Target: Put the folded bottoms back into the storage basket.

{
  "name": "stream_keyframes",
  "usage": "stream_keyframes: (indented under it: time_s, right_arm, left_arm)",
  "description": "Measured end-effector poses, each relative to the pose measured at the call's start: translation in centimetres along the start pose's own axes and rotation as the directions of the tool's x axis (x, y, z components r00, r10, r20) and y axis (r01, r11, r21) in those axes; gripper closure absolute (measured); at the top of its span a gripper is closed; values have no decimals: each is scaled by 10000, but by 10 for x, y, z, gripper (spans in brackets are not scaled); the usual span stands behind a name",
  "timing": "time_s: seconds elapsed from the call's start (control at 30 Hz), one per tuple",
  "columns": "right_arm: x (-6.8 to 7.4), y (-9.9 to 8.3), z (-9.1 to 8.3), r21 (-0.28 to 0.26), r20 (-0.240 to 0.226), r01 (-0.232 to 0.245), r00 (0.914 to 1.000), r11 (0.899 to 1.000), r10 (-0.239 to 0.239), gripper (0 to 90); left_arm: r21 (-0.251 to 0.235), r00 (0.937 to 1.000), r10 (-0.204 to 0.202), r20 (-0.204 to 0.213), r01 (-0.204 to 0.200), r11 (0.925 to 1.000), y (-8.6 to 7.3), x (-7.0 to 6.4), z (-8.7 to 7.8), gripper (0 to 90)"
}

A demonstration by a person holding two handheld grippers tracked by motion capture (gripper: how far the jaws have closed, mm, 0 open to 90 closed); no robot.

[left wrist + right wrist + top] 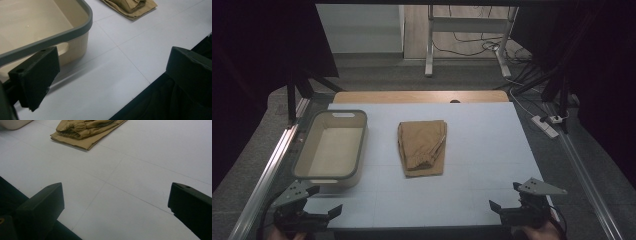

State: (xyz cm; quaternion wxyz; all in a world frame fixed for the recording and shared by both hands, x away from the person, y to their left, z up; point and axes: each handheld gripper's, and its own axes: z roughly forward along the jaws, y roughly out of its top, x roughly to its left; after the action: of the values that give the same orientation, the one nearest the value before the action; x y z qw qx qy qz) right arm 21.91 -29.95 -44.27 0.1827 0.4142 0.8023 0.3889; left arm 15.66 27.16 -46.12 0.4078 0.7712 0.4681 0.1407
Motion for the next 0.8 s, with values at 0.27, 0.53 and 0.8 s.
stream_keyframes:
  time_s: [0.27,0.53,0.8]
  right_arm:
    - [1,0,1,44,-35,64,10000,10000,-64,7]
    - [2,0,1,132,31,216,9998,9997,-216,7]
    - [2,0,1,119,-5,258,9997,9996,-258,7]
  left_arm:
    - [-186,9987,247,439,-239,9995,7,-3,3,0]
    - [-480,9929,983,670,-952,9943,15,-10,12,0]
    - [-500,9895,1246,726,-1212,9914,20,-15,22,0]
